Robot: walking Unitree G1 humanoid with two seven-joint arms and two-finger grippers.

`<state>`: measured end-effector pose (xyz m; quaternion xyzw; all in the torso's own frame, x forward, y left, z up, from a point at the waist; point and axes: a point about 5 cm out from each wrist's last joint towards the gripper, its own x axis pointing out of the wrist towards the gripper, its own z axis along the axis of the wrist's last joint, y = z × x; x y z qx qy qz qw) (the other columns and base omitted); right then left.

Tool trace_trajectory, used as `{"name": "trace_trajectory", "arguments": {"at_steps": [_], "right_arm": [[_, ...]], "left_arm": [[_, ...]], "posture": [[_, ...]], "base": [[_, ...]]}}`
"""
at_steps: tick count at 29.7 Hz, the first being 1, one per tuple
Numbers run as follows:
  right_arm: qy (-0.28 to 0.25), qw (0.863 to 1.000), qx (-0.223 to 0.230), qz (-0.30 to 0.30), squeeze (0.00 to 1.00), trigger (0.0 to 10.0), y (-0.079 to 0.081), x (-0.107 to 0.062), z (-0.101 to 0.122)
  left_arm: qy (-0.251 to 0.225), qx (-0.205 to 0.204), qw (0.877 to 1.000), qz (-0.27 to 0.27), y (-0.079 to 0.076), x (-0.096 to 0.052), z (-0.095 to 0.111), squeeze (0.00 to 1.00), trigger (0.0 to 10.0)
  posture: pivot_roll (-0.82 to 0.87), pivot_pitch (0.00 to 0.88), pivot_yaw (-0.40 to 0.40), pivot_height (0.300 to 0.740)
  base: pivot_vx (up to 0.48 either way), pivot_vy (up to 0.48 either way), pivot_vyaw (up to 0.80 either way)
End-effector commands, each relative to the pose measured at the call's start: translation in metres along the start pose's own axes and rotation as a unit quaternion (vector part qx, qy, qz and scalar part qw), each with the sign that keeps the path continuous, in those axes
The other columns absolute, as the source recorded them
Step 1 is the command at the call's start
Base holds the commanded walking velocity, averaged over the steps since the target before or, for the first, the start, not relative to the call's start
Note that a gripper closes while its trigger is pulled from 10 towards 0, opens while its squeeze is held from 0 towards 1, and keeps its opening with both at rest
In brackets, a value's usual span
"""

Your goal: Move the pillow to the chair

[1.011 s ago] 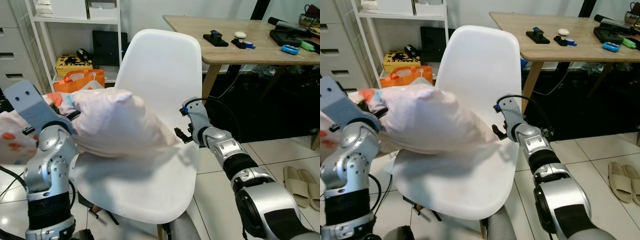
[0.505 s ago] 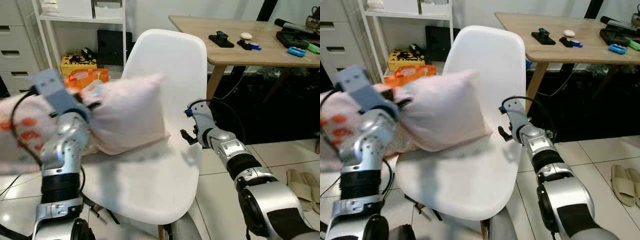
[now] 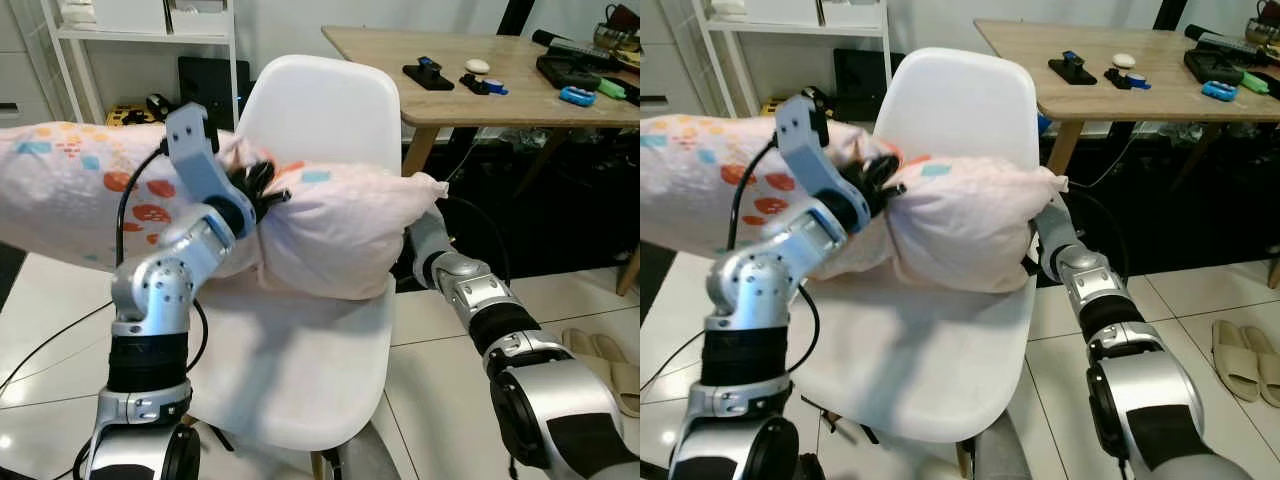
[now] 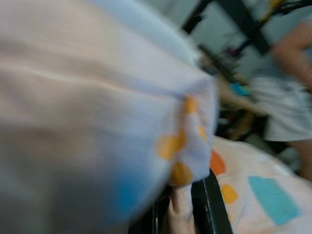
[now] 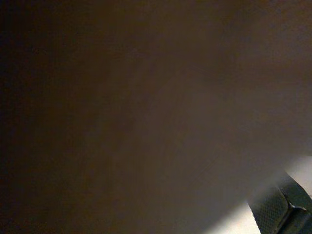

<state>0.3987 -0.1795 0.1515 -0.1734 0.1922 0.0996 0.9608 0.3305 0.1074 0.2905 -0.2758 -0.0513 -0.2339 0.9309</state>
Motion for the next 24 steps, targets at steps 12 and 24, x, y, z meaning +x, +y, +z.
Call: {"name": "trace_trajectory", "arguments": {"at_steps": [12, 24], "right_arm": [[0.028, 1.000, 0.001, -0.015, 0.00, 10.0, -0.006, -0.001, -0.009], [0.034, 0.996, 0.006, -0.080, 0.00, 10.0, -0.040, -0.010, -0.015]], "left_arm": [[0.198, 0.088, 0.953, -0.210, -0.063, -0.033, -0.072, 0.00, 10.0], [0.146, 0.145, 0.962, -0.179, -0.039, -0.044, -0.018, 0.00, 10.0]], "posture": [[-0.16, 0.028, -0.115, 0.556], [-0.15, 0.025, -0.112, 0.556]], "base": [[0.000, 0.000, 0.00], [0.000, 0.000, 0.00]]}}
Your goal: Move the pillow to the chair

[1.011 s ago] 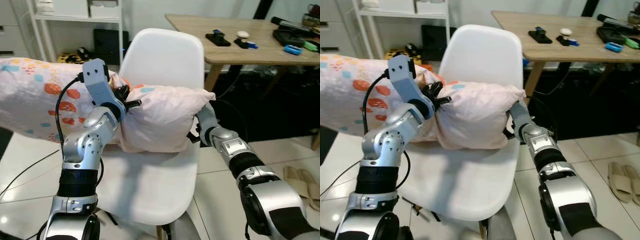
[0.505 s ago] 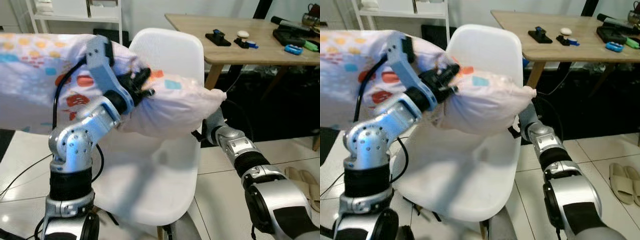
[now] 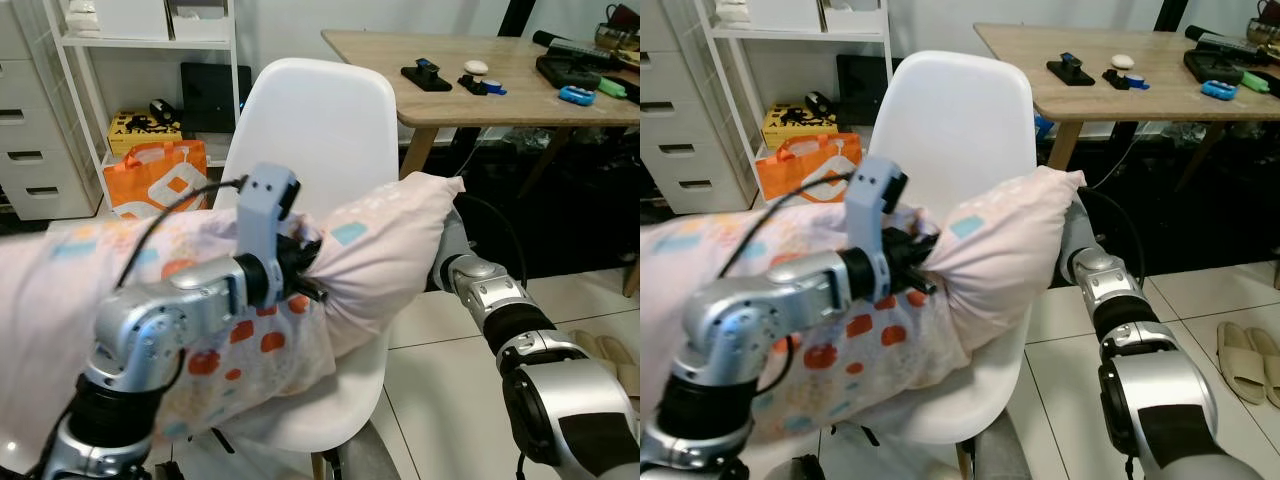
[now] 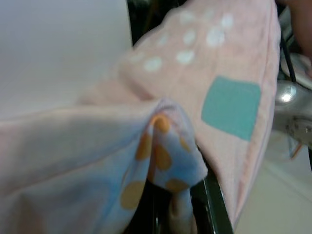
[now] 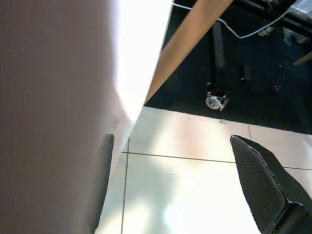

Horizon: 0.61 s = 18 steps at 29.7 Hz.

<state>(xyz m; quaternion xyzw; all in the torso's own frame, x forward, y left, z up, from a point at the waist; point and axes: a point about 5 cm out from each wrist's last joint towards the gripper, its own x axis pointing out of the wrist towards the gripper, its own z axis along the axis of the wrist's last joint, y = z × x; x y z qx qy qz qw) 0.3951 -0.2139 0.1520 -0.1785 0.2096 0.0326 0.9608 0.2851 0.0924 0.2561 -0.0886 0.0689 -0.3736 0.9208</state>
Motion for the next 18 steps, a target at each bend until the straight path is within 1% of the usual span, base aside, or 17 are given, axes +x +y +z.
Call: {"name": "trace_trajectory", "arguments": {"at_steps": [1, 2, 3, 4, 5, 6, 7, 8, 9, 11, 12, 13, 14, 15, 16, 18], "right_arm": [[0.000, 0.999, 0.000, -0.049, 0.00, 10.0, -0.027, -0.005, -0.001], [0.000, 0.999, 0.000, -0.049, 0.00, 10.0, -0.027, -0.005, -0.001], [-0.004, 0.998, 0.002, -0.069, 0.00, 10.0, -0.038, -0.008, 0.000], [-0.004, 0.998, 0.002, -0.069, 0.00, 10.0, -0.038, -0.008, 0.000], [-0.007, 0.995, 0.005, -0.096, 0.00, 10.0, -0.054, -0.012, 0.000], [-0.010, 0.993, 0.008, -0.117, 0.00, 10.0, -0.068, -0.017, 0.001], [-0.014, 0.993, 0.010, -0.118, 0.00, 10.0, -0.078, -0.021, 0.002], [-0.022, 0.994, 0.007, -0.102, 0.00, 10.0, -0.081, -0.023, 0.004], [-0.022, 0.994, 0.007, -0.102, 0.00, 10.0, -0.081, -0.023, 0.004], [-0.039, 0.998, 0.010, -0.050, 0.00, 10.0, -0.076, -0.023, 0.007], [-0.039, 0.998, 0.010, -0.050, 0.00, 10.0, -0.076, -0.023, 0.007], [-0.057, 0.998, 0.018, 0.005, 0.00, 10.0, -0.067, -0.022, 0.010], [-0.081, 0.992, 0.023, 0.095, 0.00, 10.0, -0.052, -0.023, 0.011], [-0.081, 0.992, 0.023, 0.095, 0.00, 10.0, -0.052, -0.023, 0.011], [-0.095, 0.980, 0.022, 0.171, 0.00, 10.0, -0.039, -0.028, 0.010], [-0.095, 0.980, 0.022, 0.171, 0.00, 10.0, -0.039, -0.028, 0.010]], "left_arm": [[-0.069, 0.029, 0.994, -0.076, -0.023, -0.010, 0.030, 0.00, 10.0], [-0.069, 0.029, 0.994, -0.076, -0.023, -0.010, 0.030, 0.00, 10.0], [-0.078, 0.031, 0.993, -0.088, -0.027, -0.012, 0.032, 0.00, 10.0], [-0.078, 0.031, 0.993, -0.088, -0.027, -0.012, 0.032, 0.00, 10.0], [-0.083, 0.031, 0.990, -0.108, -0.035, -0.013, 0.033, 0.00, 10.0], [-0.079, 0.035, 0.988, -0.127, -0.042, -0.012, 0.030, 0.00, 10.0], [-0.071, 0.038, 0.987, -0.141, -0.048, -0.011, 0.025, 0.00, 10.0], [-0.063, 0.038, 0.987, -0.145, -0.051, -0.009, 0.020, 0.00, 10.0], [-0.063, 0.038, 0.987, -0.145, -0.051, -0.009, 0.020, 0.00, 10.0], [-0.048, 0.037, 0.989, -0.132, -0.050, -0.006, 0.013, 0.00, 10.0], [-0.048, 0.037, 0.989, -0.132, -0.050, -0.006, 0.013, 0.00, 10.0], [-0.035, 0.042, 0.991, -0.126, -0.049, -0.005, 0.008, 0.00, 10.0], [-0.028, 0.042, 0.991, -0.124, -0.049, -0.005, 0.005, 0.00, 10.0], [-0.028, 0.042, 0.991, -0.124, -0.049, -0.005, 0.005, 0.00, 10.0], [-0.024, 0.042, 0.991, -0.124, -0.049, -0.005, 0.002, 0.00, 10.0], [-0.024, 0.042, 0.991, -0.124, -0.049, -0.005, 0.002, 0.00, 10.0]], "posture": [[-0.15, 0.025, -0.111, 0.556], [-0.15, 0.025, -0.111, 0.556], [-0.15, 0.025, -0.112, 0.556], [-0.15, 0.025, -0.112, 0.556], [-0.15, 0.024, -0.114, 0.556], [-0.15, 0.025, -0.118, 0.556], [-0.15, 0.025, -0.118, 0.556], [-0.15, 0.024, -0.119, 0.556], [-0.15, 0.024, -0.119, 0.556], [-0.15, 0.026, -0.123, 0.556], [-0.15, 0.026, -0.123, 0.556], [-0.15, 0.027, -0.125, 0.556], [-0.15, 0.030, -0.128, 0.556], [-0.15, 0.030, -0.128, 0.556], [-0.14, 0.033, -0.130, 0.556], [-0.14, 0.033, -0.130, 0.556]], "base": [[0.000, 0.000, 0.00], [0.000, 0.000, 0.00], [0.000, 0.000, 0.00], [0.000, 0.000, 0.00], [0.000, 0.000, 0.00], [0.000, 0.000, 0.00], [0.000, 0.000, 0.00], [0.000, 0.000, 0.00], [0.000, 0.000, 0.00], [0.000, 0.000, 0.00], [0.000, 0.000, 0.00], [0.000, 0.000, 0.00], [0.000, 0.000, 0.00], [0.000, 0.000, 0.00], [0.000, 0.000, 0.00], [0.000, 0.000, 0.00]]}}
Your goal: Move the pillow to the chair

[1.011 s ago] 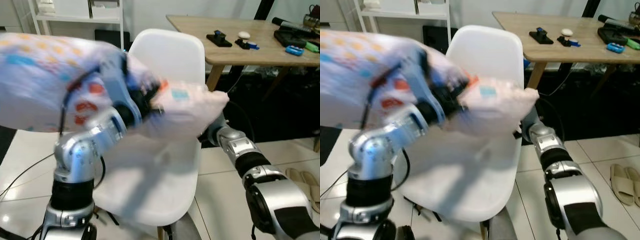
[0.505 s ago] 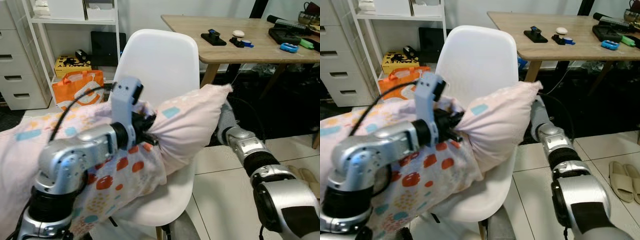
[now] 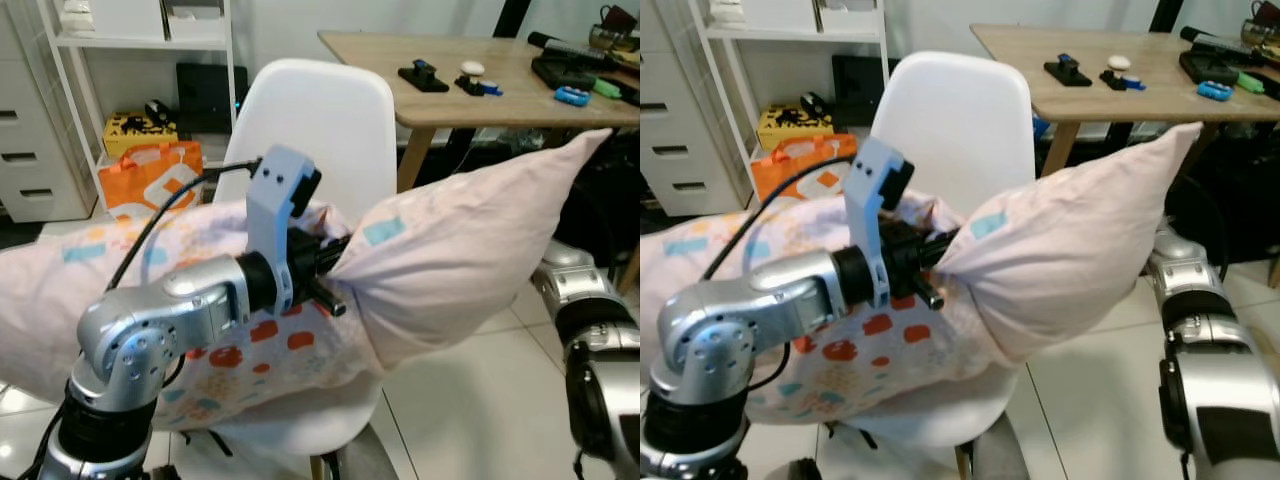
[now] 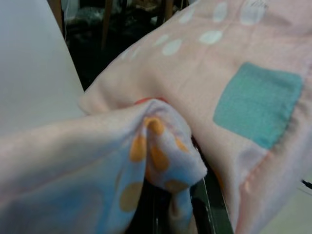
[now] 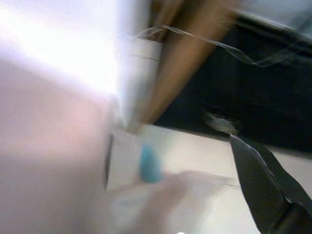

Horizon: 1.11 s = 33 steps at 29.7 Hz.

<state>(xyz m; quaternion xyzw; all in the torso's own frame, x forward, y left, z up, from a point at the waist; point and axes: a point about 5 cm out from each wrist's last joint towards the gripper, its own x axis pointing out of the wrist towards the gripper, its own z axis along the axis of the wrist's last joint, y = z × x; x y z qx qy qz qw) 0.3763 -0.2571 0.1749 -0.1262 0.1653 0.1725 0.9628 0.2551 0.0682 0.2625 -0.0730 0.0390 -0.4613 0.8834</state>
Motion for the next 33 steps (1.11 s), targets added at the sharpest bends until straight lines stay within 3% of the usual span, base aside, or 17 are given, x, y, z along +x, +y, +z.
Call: {"name": "trace_trajectory", "arguments": {"at_steps": [1, 2, 5, 7, 8, 9, 10, 14, 16, 20, 23, 27, 28, 30, 31, 33], "right_arm": [[-0.036, 0.993, 0.003, 0.112, 0.00, 10.0, 0.023, -0.004, 0.010], [-0.045, 0.977, -0.006, 0.207, 0.00, 10.0, 0.043, -0.023, 0.009], [-0.045, 0.977, -0.006, 0.207, 0.00, 10.0, 0.043, -0.023, 0.009], [-0.016, 0.932, -0.027, 0.362, 0.00, 10.0, 0.083, -0.062, -0.002], [0.008, 0.913, -0.040, 0.407, 0.00, 10.0, 0.094, -0.076, -0.009], [0.008, 0.913, -0.040, 0.407, 0.00, 10.0, 0.094, -0.076, -0.009], [0.022, 0.904, -0.048, 0.425, 0.00, 10.0, 0.098, -0.083, -0.014], [0.043, 0.903, -0.069, 0.423, 0.00, 10.0, 0.097, -0.084, -0.022], [0.048, 0.916, -0.080, 0.390, 0.00, 10.0, 0.092, -0.073, -0.026], [0.053, 0.929, -0.085, 0.355, 0.00, 10.0, 0.087, -0.062, -0.028], [0.065, 0.937, -0.087, 0.331, 0.00, 10.0, 0.086, -0.064, -0.028], [0.090, 0.950, -0.089, 0.285, 0.00, 10.0, 0.082, -0.068, -0.028], [0.095, 0.953, -0.090, 0.273, 0.00, 10.0, 0.079, -0.067, -0.028], [0.098, 0.954, -0.092, 0.267, 0.00, 10.0, 0.077, -0.066, -0.029], [0.104, 0.957, -0.093, 0.255, 0.00, 10.0, 0.074, -0.065, -0.030], [0.118, 0.960, -0.097, 0.236, 0.00, 10.0, 0.069, -0.061, -0.034]], "left_arm": [[-0.008, 0.014, 0.999, -0.031, -0.012, 0.001, 0.004, 0.00, 10.0], [-0.005, 0.013, 0.999, -0.039, -0.016, 0.001, 0.002, 0.00, 10.0], [-0.005, 0.013, 0.999, -0.039, -0.016, 0.001, 0.002, 0.00, 10.0], [0.003, 0.010, 0.998, -0.058, -0.023, 0.003, -0.002, 0.00, 10.0], [0.009, 0.010, 0.998, -0.067, -0.027, 0.005, -0.005, 0.00, 10.0], [0.009, 0.010, 0.998, -0.067, -0.027, 0.005, -0.005, 0.00, 10.0], [0.013, 0.011, 0.997, -0.072, -0.029, 0.007, -0.007, 0.00, 10.0], [0.043, 0.018, 0.995, -0.086, -0.037, 0.017, -0.020, 0.00, 10.0], [0.072, 0.018, 0.990, -0.119, -0.054, 0.032, -0.036, 0.00, 10.0], [0.075, 0.009, 0.987, -0.145, -0.071, 0.044, -0.043, 0.00, 10.0], [0.066, -0.003, 0.986, -0.155, -0.079, 0.052, -0.042, 0.00, 10.0], [0.054, -0.026, 0.988, -0.144, -0.078, 0.060, -0.040, 0.00, 10.0], [0.052, -0.034, 0.988, -0.143, -0.078, 0.061, -0.040, 0.14, 10.0], [0.050, -0.037, 0.988, -0.143, -0.079, 0.062, -0.041, 0.14, 10.0], [0.045, -0.045, 0.987, -0.149, -0.080, 0.063, -0.040, 1.00, 10.0], [0.035, -0.057, 0.982, -0.179, -0.088, 0.061, -0.038, 1.00, 10.0]], "posture": [[-0.15, 0.038, -0.131, 0.556], [-0.15, 0.041, -0.131, 0.556], [-0.15, 0.041, -0.131, 0.556], [-0.16, 0.044, -0.130, 0.556], [-0.16, 0.044, -0.130, 0.556], [-0.16, 0.044, -0.130, 0.556], [-0.16, 0.044, -0.130, 0.556], [-0.17, 0.048, -0.126, 0.556], [-0.17, 0.051, -0.122, 0.556], [-0.17, 0.055, -0.118, 0.556], [-0.18, 0.056, -0.115, 0.556], [-0.18, 0.059, -0.110, 0.556], [-0.18, 0.061, -0.107, 0.556], [-0.18, 0.061, -0.107, 0.556], [-0.17, 0.063, -0.104, 0.556], [-0.17, 0.063, -0.103, 0.556]], "base": [[0.000, 0.000, 0.00], [0.000, 0.000, 0.00], [0.000, 0.000, 0.00], [0.000, 0.000, 0.00], [0.000, 0.000, 0.00], [0.000, 0.000, 0.00], [0.000, 0.000, 0.00], [0.000, 0.000, 0.00], [0.000, 0.000, 0.00], [0.000, 0.000, 0.00], [0.000, 0.000, 0.00], [0.000, 0.000, 0.00], [0.000, 0.000, 0.00], [0.000, 0.000, 0.00], [0.000, 0.000, 0.00], [0.000, 0.000, 0.00]]}}
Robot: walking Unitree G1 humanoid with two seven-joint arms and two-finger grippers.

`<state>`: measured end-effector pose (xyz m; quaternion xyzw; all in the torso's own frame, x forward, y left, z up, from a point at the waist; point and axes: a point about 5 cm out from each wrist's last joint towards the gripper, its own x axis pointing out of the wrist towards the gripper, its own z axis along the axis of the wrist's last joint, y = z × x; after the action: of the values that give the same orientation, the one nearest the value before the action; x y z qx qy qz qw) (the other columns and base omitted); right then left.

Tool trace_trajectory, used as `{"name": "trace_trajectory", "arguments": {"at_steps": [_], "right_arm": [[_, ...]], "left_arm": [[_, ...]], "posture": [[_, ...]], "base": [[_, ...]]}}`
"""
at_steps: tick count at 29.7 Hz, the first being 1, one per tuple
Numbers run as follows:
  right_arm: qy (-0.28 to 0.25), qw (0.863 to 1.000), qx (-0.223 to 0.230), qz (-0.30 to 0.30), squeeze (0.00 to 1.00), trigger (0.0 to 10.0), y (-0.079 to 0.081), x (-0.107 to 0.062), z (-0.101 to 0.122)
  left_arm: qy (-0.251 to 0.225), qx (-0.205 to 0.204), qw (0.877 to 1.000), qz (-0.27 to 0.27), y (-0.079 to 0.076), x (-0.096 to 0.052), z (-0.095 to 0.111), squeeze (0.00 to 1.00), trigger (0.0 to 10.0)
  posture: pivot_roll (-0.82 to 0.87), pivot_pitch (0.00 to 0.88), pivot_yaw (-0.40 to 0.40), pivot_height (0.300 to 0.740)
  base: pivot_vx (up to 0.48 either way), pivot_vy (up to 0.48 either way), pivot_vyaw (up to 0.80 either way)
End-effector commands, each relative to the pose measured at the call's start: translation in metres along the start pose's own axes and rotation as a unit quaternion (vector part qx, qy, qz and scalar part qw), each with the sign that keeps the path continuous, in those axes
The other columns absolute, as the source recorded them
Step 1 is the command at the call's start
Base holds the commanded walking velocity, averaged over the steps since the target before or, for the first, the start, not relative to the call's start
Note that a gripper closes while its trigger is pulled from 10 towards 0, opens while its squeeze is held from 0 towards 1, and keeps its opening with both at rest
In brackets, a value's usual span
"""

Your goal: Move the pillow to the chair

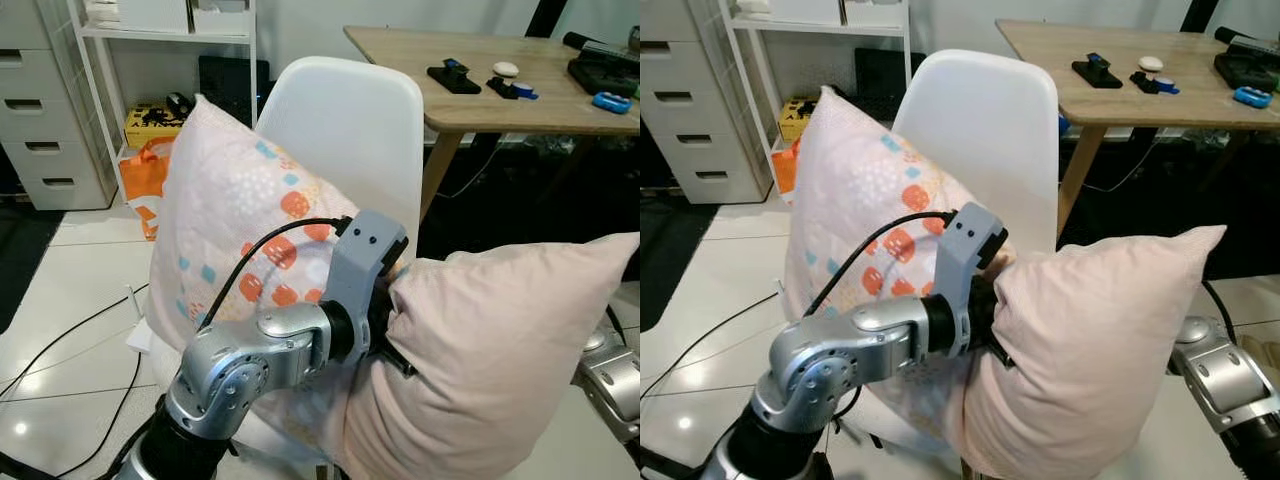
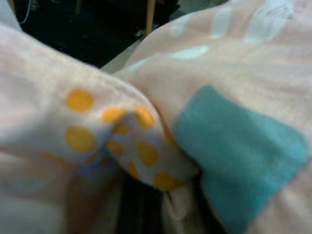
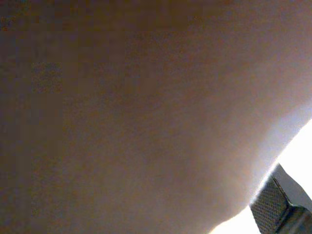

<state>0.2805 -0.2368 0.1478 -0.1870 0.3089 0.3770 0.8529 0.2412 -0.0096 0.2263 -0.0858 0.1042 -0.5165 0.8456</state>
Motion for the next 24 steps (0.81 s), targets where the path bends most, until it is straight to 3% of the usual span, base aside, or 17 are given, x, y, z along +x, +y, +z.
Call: {"name": "trace_trajectory", "arguments": {"at_steps": [1, 3, 7, 10, 11, 13, 17, 20, 24], "right_arm": [[-0.020, 1.000, -0.022, 0.008, 0.00, 10.0, 0.004, 0.007, 0.014], [-0.001, 1.000, -0.015, -0.013, 0.00, 10.0, -0.001, 0.010, 0.010], [0.001, 1.000, -0.015, -0.014, 0.00, 10.0, -0.001, 0.010, 0.010], [0.032, 0.999, -0.009, -0.025, 0.00, 10.0, -0.003, 0.010, 0.003], [0.032, 0.999, -0.009, -0.025, 0.00, 10.0, -0.003, 0.010, 0.003], [0.053, 0.998, -0.009, -0.014, 0.00, 10.0, -0.001, 0.009, -0.003], [0.071, 0.997, -0.013, -0.001, 0.00, 10.0, 0.002, 0.009, -0.008], [0.132, 0.990, -0.026, 0.031, 0.00, 10.0, 0.009, 0.005, -0.027], [0.177, 0.982, -0.044, 0.054, 0.00, 10.0, 0.014, -0.001, -0.041]], "left_arm": [[-0.018, -0.007, 0.993, -0.120, -0.039, 0.009, 0.004, 1.00, 10.0], [-0.046, -0.027, 0.988, -0.146, -0.044, 0.006, 0.012, 1.00, 10.0], [-0.048, -0.028, 0.988, -0.146, -0.044, 0.005, 0.013, 1.00, 10.0], [-0.157, -0.067, 0.971, -0.167, -0.036, -0.014, 0.048, 1.00, 10.0], [-0.157, -0.067, 0.971, -0.167, -0.036, -0.014, 0.048, 1.00, 10.0], [-0.221, -0.075, 0.956, -0.180, -0.031, -0.032, 0.069, 1.00, 10.0], [-0.257, -0.076, 0.944, -0.192, -0.030, -0.044, 0.080, 1.00, 10.0], [-0.259, -0.072, 0.941, -0.206, -0.032, -0.048, 0.079, 1.00, 10.0], [-0.234, -0.078, 0.950, -0.192, -0.029, -0.044, 0.068, 1.00, 10.0]], "posture": [[-0.17, 0.063, -0.103, 0.556], [-0.17, 0.066, -0.097, 0.556], [-0.17, 0.066, -0.097, 0.556], [-0.17, 0.065, -0.099, 0.556], [-0.17, 0.065, -0.099, 0.556], [-0.16, 0.065, -0.100, 0.556], [-0.16, 0.064, -0.101, 0.556], [-0.16, 0.062, -0.101, 0.556], [-0.16, 0.061, -0.103, 0.556]], "base": [[0.000, 0.000, 0.00], [0.000, 0.000, 0.00], [0.000, 0.000, 0.00], [0.000, 0.000, 0.00], [0.000, 0.000, 0.00], [0.000, 0.000, 0.00], [0.000, 0.000, 0.00], [0.000, 0.000, 0.00], [0.000, 0.000, 0.00]]}}
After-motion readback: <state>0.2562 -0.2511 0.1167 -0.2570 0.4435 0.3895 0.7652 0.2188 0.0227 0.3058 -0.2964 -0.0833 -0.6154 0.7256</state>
